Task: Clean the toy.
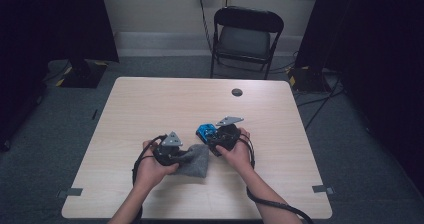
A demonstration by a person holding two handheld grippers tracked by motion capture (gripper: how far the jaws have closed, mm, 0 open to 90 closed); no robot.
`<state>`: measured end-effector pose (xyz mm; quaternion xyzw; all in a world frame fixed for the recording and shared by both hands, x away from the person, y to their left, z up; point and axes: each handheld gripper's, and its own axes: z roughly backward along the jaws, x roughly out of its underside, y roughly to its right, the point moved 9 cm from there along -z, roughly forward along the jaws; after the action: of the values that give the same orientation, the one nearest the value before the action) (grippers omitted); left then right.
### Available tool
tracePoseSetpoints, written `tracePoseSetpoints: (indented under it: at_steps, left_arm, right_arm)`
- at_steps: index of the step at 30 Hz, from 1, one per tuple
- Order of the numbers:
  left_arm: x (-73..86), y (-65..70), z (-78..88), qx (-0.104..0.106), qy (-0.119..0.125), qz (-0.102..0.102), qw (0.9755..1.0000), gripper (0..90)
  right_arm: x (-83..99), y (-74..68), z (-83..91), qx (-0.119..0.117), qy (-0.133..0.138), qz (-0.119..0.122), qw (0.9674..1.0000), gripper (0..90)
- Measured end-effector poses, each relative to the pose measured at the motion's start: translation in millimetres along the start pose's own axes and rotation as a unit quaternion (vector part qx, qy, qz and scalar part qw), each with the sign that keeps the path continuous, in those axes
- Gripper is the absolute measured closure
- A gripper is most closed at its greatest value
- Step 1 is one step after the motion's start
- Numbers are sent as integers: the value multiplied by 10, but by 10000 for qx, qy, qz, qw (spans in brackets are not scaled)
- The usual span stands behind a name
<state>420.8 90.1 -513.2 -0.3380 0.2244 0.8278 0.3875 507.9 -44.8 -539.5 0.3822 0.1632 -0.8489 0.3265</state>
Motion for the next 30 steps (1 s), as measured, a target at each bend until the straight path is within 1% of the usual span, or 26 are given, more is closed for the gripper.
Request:
tracePoseSetpoints:
  at_steps: [2, 3, 4, 7, 8, 11, 15, 16, 17, 18, 21, 27, 29, 30]
  left_arm:
    - [-20, -79, 24, -79, 65, 84, 9999, 738]
    - [-28, -120, 38, -124, 74, 81, 9999, 738]
    - [-37, -148, 46, -122, 94, 129, 9998, 738]
    - [-57, -258, 66, -270, 98, 145, 9995, 738]
    - [-61, -294, 69, -313, 108, 179, 9993, 738]
    - [-57, -392, 59, -417, 122, 275, 9987, 739]
    - [-42, -519, 39, -548, 113, 353, 9978, 738]
    - [-37, -556, 29, -567, 126, 415, 9974, 738]
    - [-38, -578, 20, -564, 158, 480, 9971, 738]
    - [-37, -600, 10, -575, 153, 499, 9970, 738]
    - [-37, -670, -19, -662, 134, 533, 9963, 738]
    - [-56, -803, -112, -875, 144, 644, 9940, 736]
    - [-49, -834, -153, -919, 100, 712, 9932, 734]
    - [-40, -842, -176, -923, 43, 705, 9932, 734]
  right_arm:
    - [-2, 1, -2, 0, 1, 8, 10000, 419]
    - [-3, 2, -2, 4, 2, 12, 10000, 419]
    - [-3, 3, -3, 6, 9, 17, 10000, 419]
    - [1, 2, 0, 7, 6, 12, 10000, 419]
    - [3, 4, 1, -1, 34, 20, 10000, 419]
    - [7, 3, 3, -14, 51, 26, 10000, 419]
    - [10, 2, 6, -36, 60, 9, 10000, 419]
    - [8, 3, 5, -34, 62, 19, 10000, 419]
    - [8, 4, 5, -40, 64, 11, 10000, 420]
    - [9, 4, 5, -42, 72, 6, 10000, 419]
    - [13, 8, 7, -48, 103, 4, 9999, 419]
    - [14, 8, 9, -59, 109, 3, 9999, 419]
    - [14, 8, 8, -58, 104, -3, 9999, 420]
    - [13, 8, 7, -57, 103, -3, 9999, 420]
